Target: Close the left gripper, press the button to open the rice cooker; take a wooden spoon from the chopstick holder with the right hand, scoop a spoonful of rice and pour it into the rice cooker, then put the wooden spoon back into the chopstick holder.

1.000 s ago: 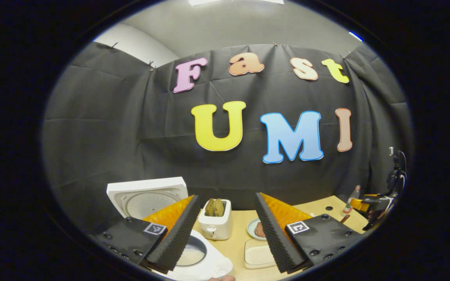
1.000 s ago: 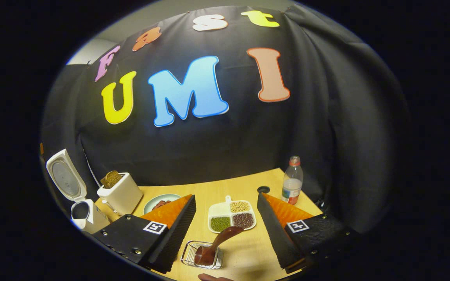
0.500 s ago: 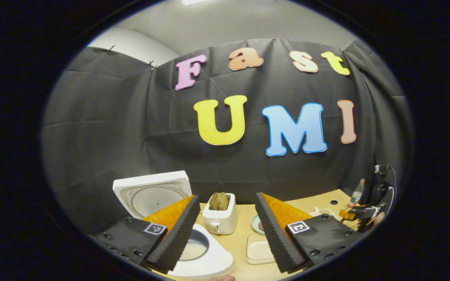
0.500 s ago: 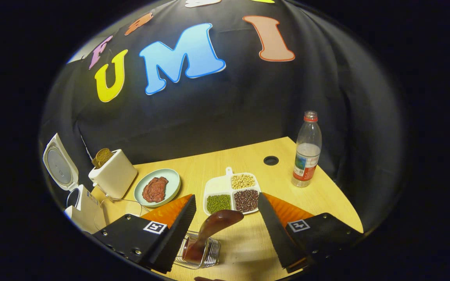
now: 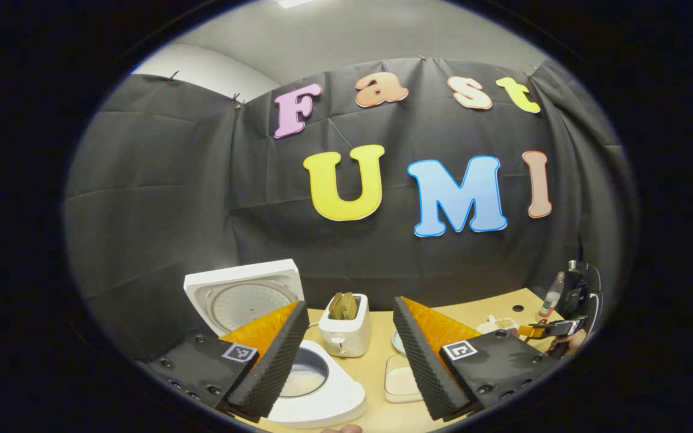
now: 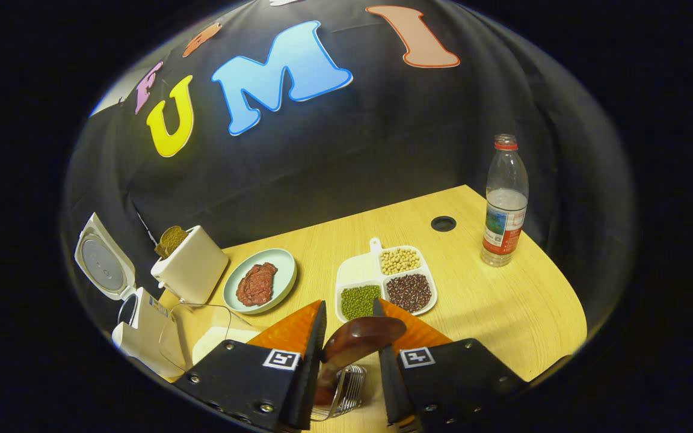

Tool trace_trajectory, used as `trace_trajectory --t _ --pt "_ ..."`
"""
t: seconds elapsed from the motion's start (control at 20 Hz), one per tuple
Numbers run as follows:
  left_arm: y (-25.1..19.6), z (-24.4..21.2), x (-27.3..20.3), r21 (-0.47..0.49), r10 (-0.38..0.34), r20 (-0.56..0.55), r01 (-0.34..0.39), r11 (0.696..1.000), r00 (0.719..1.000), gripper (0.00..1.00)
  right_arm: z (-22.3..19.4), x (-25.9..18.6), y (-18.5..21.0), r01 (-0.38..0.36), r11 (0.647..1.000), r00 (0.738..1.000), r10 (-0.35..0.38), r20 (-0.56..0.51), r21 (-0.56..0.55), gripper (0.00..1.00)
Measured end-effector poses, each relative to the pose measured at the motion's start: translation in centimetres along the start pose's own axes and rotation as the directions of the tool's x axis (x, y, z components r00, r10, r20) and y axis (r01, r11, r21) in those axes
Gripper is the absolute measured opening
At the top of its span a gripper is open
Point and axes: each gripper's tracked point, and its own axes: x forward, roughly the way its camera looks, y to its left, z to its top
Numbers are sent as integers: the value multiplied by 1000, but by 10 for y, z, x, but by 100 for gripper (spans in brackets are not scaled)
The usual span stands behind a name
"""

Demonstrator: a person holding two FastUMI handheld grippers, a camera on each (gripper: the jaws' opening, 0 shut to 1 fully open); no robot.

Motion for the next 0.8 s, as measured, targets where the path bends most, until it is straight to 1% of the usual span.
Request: trace_trajectory --t 0.05,0.1,0.15,0.2,0.25,0.3,0.35,0.4,0.45,0.6,0.7,0.8 --pt "2 1 -1 3 -7 3 7 1000 1000 99 -2 -4 5 -10 1000 1000 10 -2 30 39" --pt "2 -1 -3 7 -13 5 13 1000 1000 99 -2 -4 8 5 999 1000 -5 -7 38 31" --pt "4 -1 -3 11 -20 7 20 1000 1000 99 -1 -13 14 -10 998 1000 11 -3 60 31" --pt "6 -1 -4 14 -26 9 26 1000 1000 99 -1 -14 17 -17 999 1000 17 4 46 25" --pt "8 -1 -6 17 -35 14 35 999 999 99 -1 -19 23 -4 999 1000 3 10 48 25" --pt "10 0 -8 19 -44 19 43 999 999 99 -2 -22 29 -3 999 1000 2 18 37 19" --pt "13 0 -9 20 -54 24 53 998 998 99 1 -25 34 1 1000 999 -2 35 28 19" --pt "17 2 -12 19 -63 32 63 998 997 96 7 -30 39 4 1000 999 -5 54 22 19" --pt "20 1 -13 15 -75 38 75 997 996 99 13 -36 44 7 1000 997 -8 71 21 19" --pt "28 0 -14 -24 -116 57 117 993 992 99 38 -51 59 18 999 992 -22 124 31 18" --pt "30 1 -17 -54 -158 74 162 985 985 100 54 -64 69 44 999 987 -46 154 16 18" --pt "30 4 -22 -62 -205 99 212 975 974 92 70 -78 83 49 999 979 -52 196 16 18"
